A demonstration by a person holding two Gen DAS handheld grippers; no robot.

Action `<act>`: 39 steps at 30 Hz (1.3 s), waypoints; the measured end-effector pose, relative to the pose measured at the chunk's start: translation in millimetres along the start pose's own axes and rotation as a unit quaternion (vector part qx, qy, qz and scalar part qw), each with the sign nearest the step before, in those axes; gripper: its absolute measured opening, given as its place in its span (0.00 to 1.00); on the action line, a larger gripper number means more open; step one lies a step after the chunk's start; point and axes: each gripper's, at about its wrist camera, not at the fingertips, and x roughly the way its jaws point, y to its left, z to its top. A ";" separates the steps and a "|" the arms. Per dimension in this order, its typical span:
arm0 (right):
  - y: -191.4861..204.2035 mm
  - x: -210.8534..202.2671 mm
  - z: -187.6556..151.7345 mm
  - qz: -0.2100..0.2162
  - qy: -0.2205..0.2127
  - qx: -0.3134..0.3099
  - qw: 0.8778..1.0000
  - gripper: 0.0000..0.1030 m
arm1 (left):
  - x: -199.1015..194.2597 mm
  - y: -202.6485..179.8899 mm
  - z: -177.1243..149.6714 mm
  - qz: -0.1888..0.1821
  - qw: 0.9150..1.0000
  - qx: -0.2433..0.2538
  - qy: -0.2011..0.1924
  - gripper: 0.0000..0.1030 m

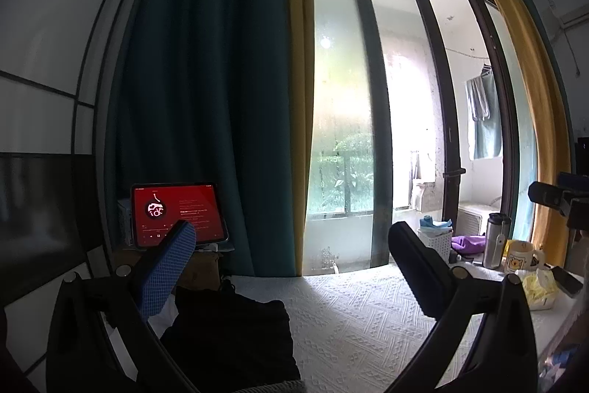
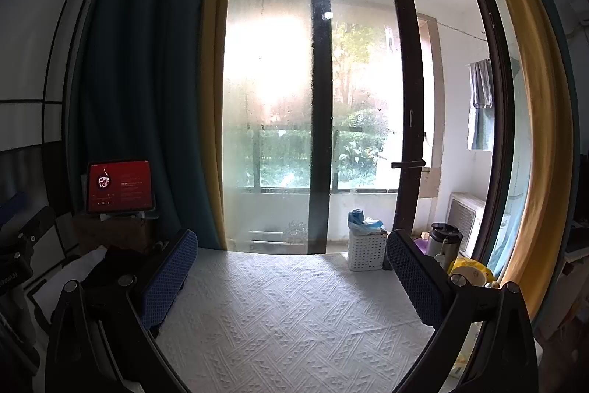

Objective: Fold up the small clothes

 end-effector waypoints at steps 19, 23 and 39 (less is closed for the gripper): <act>-7.3 5.0 -4.2 -0.003 0.006 0.001 1.000 1.00 | -1.5 -2.7 0.0 -0.010 1.000 -0.003 -0.001 1.00; -7.2 5.6 -4.8 -0.005 0.007 0.000 1.000 1.00 | -1.0 -1.9 -0.7 -0.011 1.000 -0.004 -0.001 1.00; -10.4 12.1 -9.2 -0.009 0.018 -0.005 1.000 1.00 | 1.1 -3.0 -4.0 -0.015 1.000 -0.014 0.004 1.00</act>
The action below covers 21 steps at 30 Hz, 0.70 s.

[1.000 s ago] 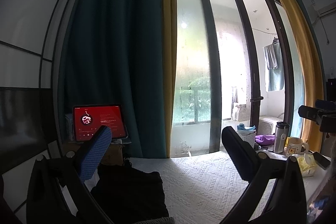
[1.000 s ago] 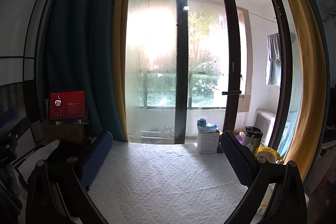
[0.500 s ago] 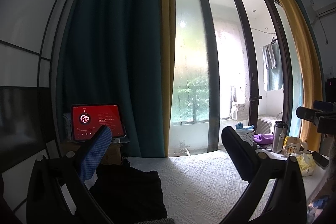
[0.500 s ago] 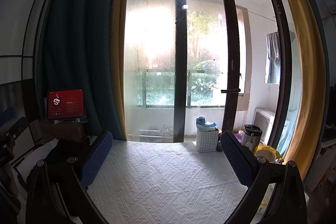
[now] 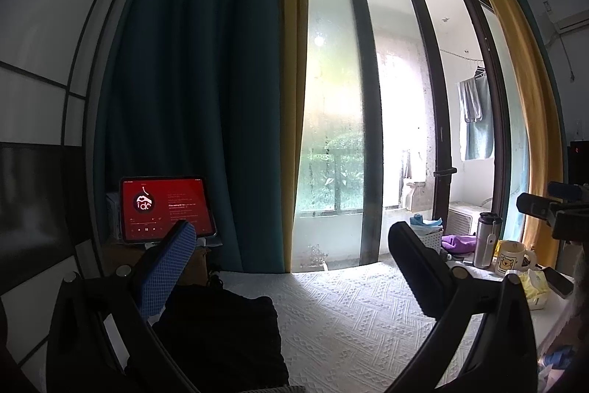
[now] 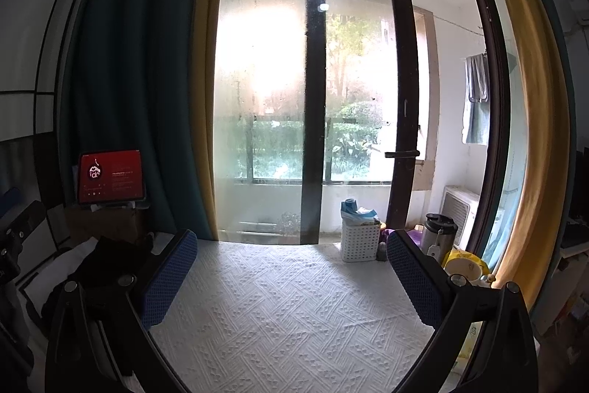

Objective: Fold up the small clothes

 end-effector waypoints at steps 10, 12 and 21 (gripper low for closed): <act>-0.7 0.4 -1.4 -0.001 0.002 -0.001 1.000 1.00 | 0.5 -2.8 -1.6 0.001 1.000 0.004 0.004 1.00; 0.7 -0.2 -1.1 0.000 0.002 -0.003 1.000 1.00 | 0.8 -3.1 -1.2 0.002 1.000 0.003 0.005 1.00; 0.6 0.2 -0.3 0.002 0.002 -0.005 1.000 1.00 | -0.4 -2.8 -1.6 0.005 1.000 0.001 0.003 1.00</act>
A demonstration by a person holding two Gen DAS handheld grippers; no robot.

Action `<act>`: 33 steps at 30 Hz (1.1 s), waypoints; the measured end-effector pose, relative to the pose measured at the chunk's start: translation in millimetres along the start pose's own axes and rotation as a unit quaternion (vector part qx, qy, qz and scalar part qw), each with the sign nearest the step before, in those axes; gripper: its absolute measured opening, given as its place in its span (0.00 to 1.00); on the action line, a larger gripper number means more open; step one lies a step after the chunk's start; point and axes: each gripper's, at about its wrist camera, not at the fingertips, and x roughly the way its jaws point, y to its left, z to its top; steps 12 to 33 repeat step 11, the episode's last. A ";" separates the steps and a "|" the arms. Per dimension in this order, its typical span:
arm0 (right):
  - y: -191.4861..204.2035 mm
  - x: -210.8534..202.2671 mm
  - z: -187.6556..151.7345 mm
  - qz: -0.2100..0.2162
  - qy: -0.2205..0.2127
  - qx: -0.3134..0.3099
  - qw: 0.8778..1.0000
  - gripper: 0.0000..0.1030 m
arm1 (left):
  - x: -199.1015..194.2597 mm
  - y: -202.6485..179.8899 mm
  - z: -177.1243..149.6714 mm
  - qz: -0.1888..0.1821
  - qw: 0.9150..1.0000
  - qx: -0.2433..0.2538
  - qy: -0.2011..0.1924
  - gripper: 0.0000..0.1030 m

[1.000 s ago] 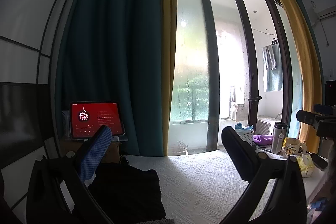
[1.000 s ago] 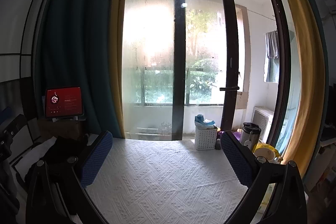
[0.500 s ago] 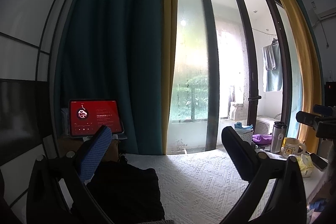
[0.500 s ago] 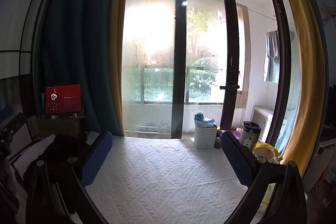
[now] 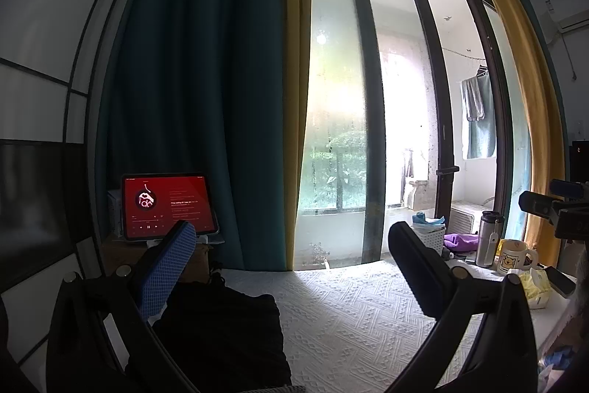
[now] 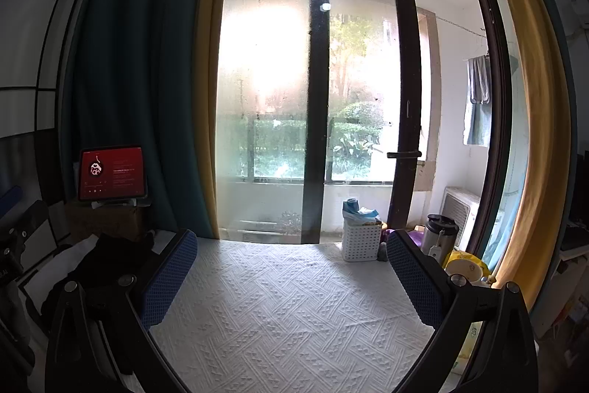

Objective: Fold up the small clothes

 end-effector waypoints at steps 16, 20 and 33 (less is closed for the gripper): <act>0.2 0.6 -0.6 0.000 0.003 -0.001 1.000 1.00 | -1.8 1.8 0.6 -0.019 1.000 -0.010 -0.007 1.00; 0.2 0.6 -0.6 0.000 0.003 -0.001 1.000 1.00 | -1.8 1.8 0.6 -0.019 1.000 -0.010 -0.007 1.00; 0.2 0.6 -0.6 0.000 0.003 -0.001 1.000 1.00 | -1.8 1.8 0.6 -0.019 1.000 -0.010 -0.007 1.00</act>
